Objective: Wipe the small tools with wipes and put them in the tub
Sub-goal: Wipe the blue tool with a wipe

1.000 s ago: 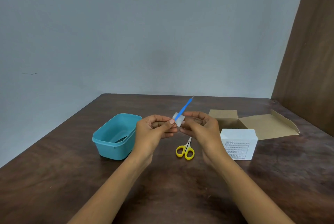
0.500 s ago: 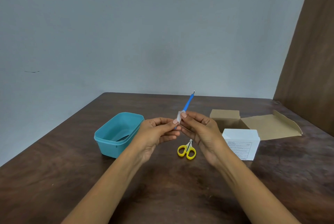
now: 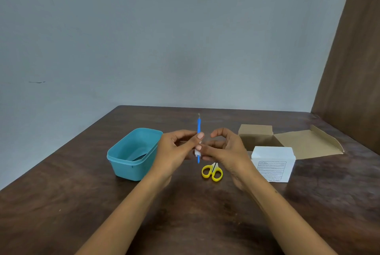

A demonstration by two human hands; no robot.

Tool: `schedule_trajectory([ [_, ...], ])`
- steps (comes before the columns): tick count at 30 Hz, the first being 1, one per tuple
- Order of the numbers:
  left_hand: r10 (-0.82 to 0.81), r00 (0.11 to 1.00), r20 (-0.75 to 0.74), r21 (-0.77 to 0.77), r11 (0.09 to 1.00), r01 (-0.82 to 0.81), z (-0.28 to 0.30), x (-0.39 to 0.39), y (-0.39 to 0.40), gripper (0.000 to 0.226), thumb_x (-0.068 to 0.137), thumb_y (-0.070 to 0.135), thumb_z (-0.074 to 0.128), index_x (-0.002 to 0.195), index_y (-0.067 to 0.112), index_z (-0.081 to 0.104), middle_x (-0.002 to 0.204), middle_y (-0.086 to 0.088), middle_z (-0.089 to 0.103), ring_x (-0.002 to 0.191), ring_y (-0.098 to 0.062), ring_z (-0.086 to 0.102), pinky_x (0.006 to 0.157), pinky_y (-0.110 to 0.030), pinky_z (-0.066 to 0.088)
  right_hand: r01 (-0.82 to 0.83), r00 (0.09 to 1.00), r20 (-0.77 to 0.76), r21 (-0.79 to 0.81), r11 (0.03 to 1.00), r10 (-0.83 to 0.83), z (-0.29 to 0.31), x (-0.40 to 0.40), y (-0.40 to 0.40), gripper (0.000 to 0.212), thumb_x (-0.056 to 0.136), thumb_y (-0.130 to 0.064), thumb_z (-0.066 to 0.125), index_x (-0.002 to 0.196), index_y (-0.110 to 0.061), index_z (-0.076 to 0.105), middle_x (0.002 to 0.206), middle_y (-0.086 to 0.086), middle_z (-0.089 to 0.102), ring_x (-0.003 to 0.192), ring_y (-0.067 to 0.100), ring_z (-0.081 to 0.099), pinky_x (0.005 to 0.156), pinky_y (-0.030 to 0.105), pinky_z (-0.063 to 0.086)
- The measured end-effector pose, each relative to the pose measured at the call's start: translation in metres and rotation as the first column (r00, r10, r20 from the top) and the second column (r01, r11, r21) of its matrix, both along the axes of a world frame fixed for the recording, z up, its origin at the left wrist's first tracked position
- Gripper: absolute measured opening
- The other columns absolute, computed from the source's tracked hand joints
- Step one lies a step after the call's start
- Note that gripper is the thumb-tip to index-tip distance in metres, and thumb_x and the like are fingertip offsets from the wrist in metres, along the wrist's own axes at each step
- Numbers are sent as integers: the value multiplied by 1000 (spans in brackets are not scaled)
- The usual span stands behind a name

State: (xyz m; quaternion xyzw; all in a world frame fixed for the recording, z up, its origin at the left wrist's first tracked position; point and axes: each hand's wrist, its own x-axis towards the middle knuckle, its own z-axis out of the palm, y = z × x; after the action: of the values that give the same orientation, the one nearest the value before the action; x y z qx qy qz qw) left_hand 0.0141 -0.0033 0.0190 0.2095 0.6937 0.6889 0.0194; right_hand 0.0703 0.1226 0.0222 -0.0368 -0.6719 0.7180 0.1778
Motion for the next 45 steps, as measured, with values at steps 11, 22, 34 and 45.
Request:
schedule_trajectory([
  [11,-146,961,236,177,978,106,1,-4,-3,19,88,21,62,97,7,72,93,-8,76,90,-18,72,71,-27,57,-101,986,136,27,994,97,-1,1,4,35,66,1,80,85,-10,53,87,20,72,71,25,71,61,29,59],
  [22,-203,956,212,174,970,167,2,-1,0,22,93,21,54,99,8,71,96,-7,75,89,-19,72,76,-27,58,-30,996,80,-148,989,43,-2,1,3,35,67,3,78,83,-9,49,78,13,73,68,22,72,55,24,58],
  [34,-121,973,195,222,972,77,3,-1,1,21,93,19,53,98,6,68,94,-9,75,88,-16,73,67,-20,57,-123,976,172,-75,990,134,-3,1,7,40,66,3,79,84,-10,46,96,25,70,79,33,71,60,29,60],
  [45,-100,978,185,183,981,66,0,1,3,22,93,20,54,101,6,68,94,-7,76,89,-17,72,73,-24,58,-137,972,184,-53,989,144,-2,0,9,39,66,5,79,89,-9,50,94,25,70,80,33,71,62,30,60],
])
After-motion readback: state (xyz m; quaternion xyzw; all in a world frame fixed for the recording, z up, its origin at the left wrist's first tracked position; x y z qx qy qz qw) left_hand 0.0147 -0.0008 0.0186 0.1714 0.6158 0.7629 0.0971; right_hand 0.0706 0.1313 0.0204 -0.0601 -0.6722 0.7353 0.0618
